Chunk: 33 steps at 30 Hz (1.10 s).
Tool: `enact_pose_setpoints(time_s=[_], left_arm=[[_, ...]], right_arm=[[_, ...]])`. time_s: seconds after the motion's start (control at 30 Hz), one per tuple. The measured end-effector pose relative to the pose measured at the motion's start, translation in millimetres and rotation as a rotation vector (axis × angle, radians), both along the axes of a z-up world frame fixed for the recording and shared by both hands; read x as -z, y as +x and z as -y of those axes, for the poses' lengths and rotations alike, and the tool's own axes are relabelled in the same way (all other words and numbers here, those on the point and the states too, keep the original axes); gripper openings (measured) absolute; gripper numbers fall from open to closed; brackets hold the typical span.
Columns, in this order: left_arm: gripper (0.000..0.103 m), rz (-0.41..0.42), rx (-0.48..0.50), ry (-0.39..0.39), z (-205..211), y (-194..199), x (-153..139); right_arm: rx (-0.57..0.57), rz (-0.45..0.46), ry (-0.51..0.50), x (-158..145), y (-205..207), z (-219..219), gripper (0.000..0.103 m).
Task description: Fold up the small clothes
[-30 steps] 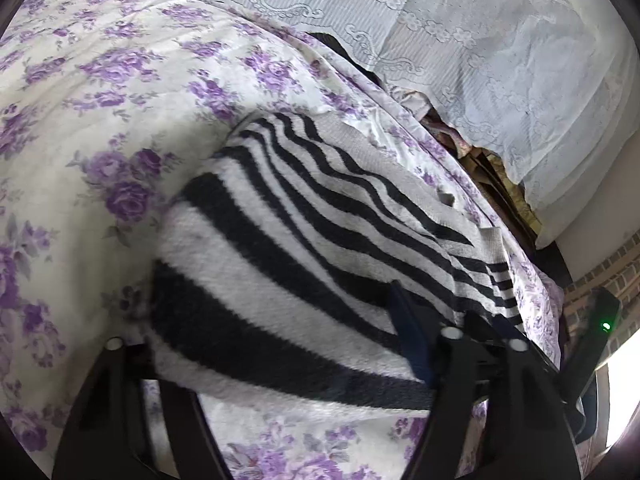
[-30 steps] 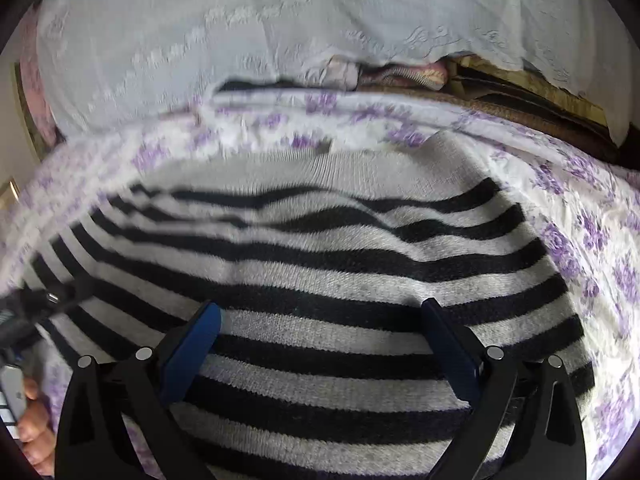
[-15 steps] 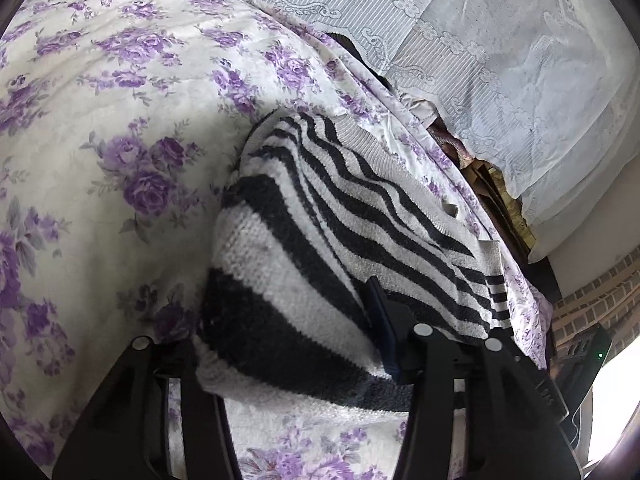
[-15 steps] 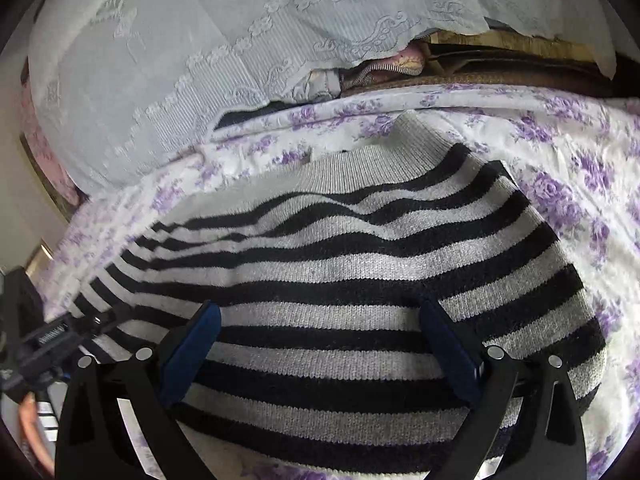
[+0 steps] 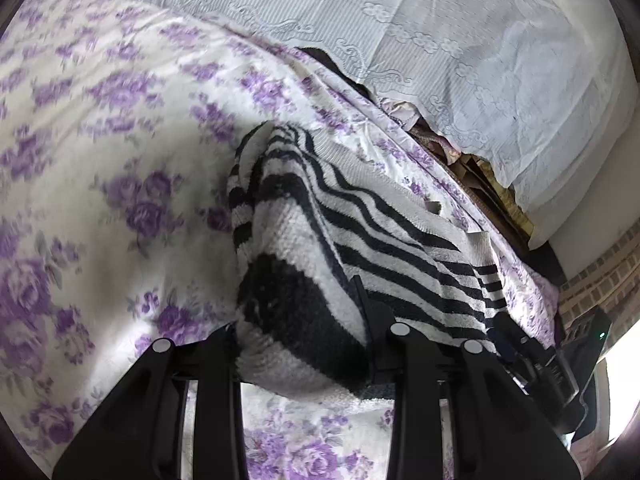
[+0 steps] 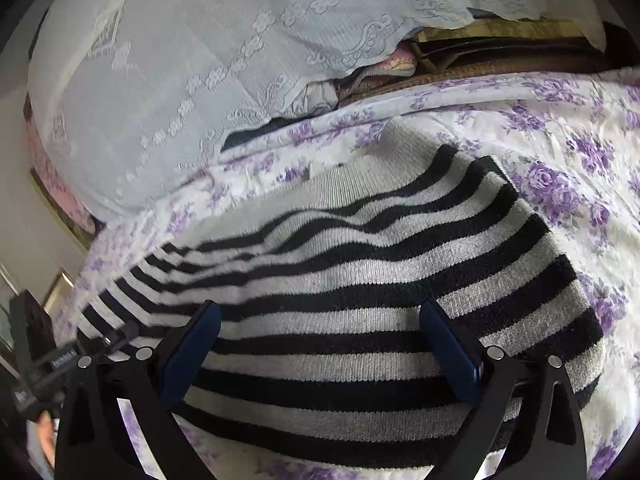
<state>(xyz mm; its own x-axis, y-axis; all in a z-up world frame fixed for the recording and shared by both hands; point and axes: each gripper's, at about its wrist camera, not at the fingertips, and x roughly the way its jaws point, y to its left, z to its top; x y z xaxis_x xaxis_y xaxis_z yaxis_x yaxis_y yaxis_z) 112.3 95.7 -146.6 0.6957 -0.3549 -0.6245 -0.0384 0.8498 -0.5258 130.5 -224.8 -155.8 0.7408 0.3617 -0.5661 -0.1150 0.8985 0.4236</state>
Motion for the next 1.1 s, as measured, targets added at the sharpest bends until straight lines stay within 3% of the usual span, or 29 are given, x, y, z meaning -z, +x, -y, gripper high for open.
enact_pose_setpoints(time_s=[0.2, 0.37, 0.57, 0.83, 1.1], left_arm=[[0.030, 0.048, 0.020, 0.109, 20.7, 1.9, -30.1], [0.030, 0.106, 0.054, 0.225, 51.1, -1.7, -52.9], [0.029, 0.168, 0.089, 0.270, 75.5, -9.0, -68.2], [0.029, 0.229, 0.156, 0.326, 110.9, -19.8, -82.9], [0.029, 0.263, 0.277, 0.381, 172.2, -25.0, -81.4]], right_arm=[[-0.061, -0.047, 0.320, -9.2, 3.2, 26.1, 0.100], [-0.142, -0.055, 0.461, -15.3, 2.8, 28.1, 0.100], [-0.316, -0.097, 0.622, -18.2, 3.8, 11.3, 0.100], [-0.391, -0.117, 0.741, -23.9, 0.0, 10.0, 0.100], [-0.390, -0.084, 0.769, -35.0, 7.5, 35.0, 0.100]])
